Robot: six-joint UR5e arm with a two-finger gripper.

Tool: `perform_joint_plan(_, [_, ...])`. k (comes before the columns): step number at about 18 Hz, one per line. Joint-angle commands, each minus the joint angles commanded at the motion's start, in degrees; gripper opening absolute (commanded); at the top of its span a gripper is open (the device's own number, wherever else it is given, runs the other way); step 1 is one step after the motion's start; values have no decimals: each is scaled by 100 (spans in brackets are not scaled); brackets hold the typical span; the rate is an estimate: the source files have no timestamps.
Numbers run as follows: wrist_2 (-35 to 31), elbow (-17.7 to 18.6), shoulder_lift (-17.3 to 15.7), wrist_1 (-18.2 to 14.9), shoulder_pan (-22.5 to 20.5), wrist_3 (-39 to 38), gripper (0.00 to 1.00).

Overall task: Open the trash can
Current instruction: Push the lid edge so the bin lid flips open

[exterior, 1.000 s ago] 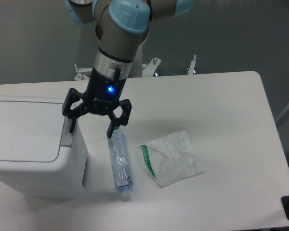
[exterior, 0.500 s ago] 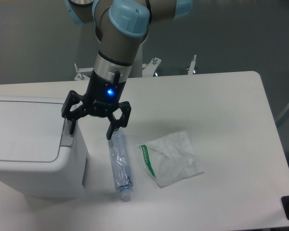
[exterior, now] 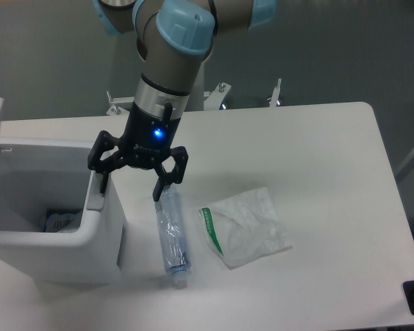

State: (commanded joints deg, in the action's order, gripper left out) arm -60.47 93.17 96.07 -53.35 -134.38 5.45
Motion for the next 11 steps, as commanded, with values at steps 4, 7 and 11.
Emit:
perform_joint_plan(4, [-18,-299,-88,17,-271,26,100])
perform_joint_plan(7, [-61,-510,-124,35,-553,131,100])
perform_joint_plan(11, [-658,-546,-141,26,-800,587,100])
